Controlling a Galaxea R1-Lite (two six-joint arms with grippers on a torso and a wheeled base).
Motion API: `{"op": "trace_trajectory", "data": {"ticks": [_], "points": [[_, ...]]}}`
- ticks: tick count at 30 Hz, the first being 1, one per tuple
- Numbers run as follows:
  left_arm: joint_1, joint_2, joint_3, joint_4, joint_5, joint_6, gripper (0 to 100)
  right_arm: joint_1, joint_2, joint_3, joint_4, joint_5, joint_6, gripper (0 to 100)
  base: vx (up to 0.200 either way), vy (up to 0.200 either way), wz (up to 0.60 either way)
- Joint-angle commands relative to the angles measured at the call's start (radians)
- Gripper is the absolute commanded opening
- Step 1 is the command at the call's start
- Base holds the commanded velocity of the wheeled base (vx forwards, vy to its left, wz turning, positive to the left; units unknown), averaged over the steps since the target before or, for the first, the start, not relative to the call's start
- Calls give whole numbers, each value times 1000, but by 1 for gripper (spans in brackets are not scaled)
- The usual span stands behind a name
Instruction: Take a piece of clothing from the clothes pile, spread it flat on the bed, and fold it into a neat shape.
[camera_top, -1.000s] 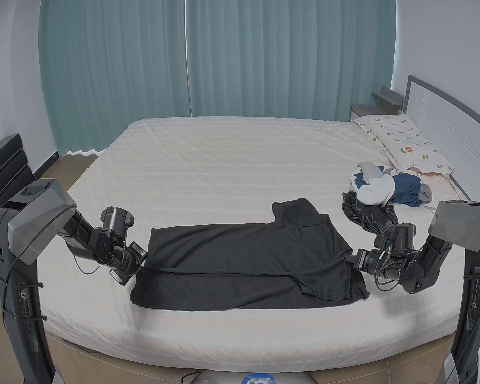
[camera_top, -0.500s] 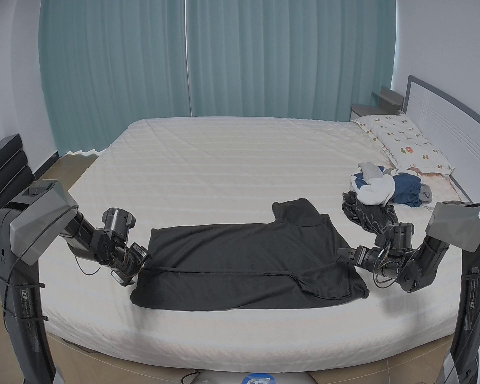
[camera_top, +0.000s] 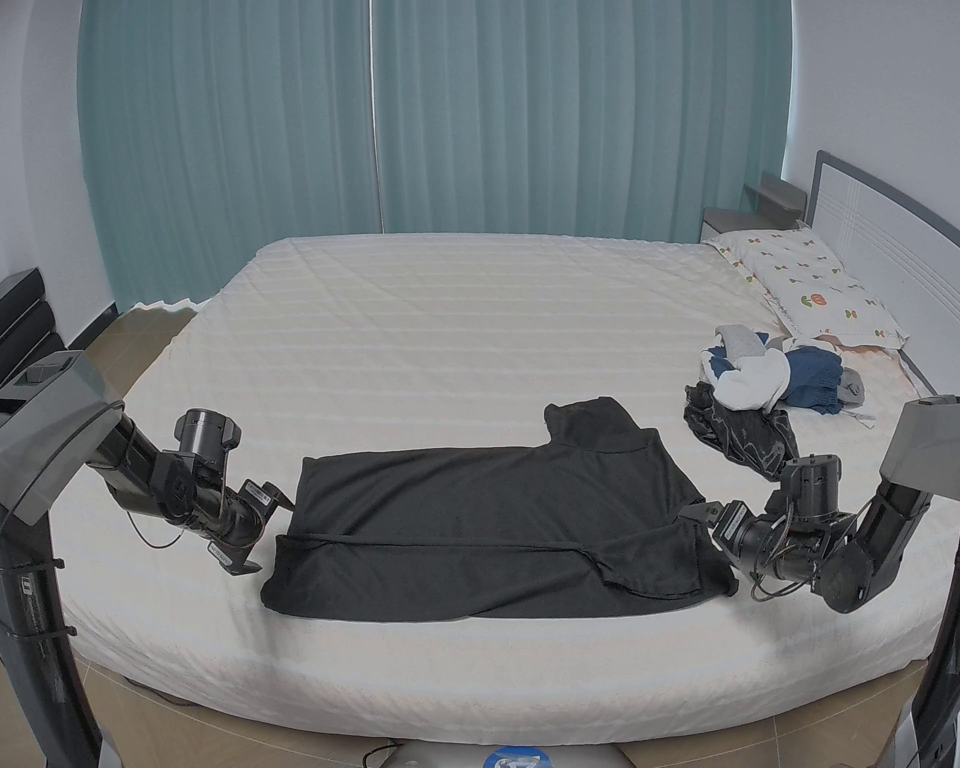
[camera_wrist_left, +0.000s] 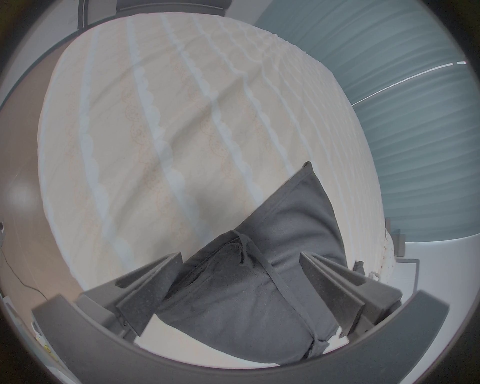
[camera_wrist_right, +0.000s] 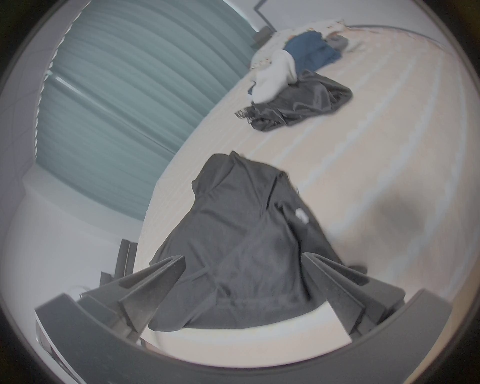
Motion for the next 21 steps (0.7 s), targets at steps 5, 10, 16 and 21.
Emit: {"op": "trace_trajectory", "data": {"ticks": [5, 10, 16, 21], "points": [[49, -73, 53, -2, -67, -6, 100, 175, -17, 97, 2, -136, 184, 100, 0, 0, 0], [58, -73, 54, -2, -76, -6, 100, 201, 22, 86, 12, -139, 229, 100, 0, 0, 0], [61, -70, 54, -2, -76, -6, 100, 218, 89, 49, 10, -171, 233, 100, 0, 0, 0], [61, -65, 54, -2, -76, -6, 100, 218, 120, 5, 10, -191, 235, 100, 0, 0, 0]]}}
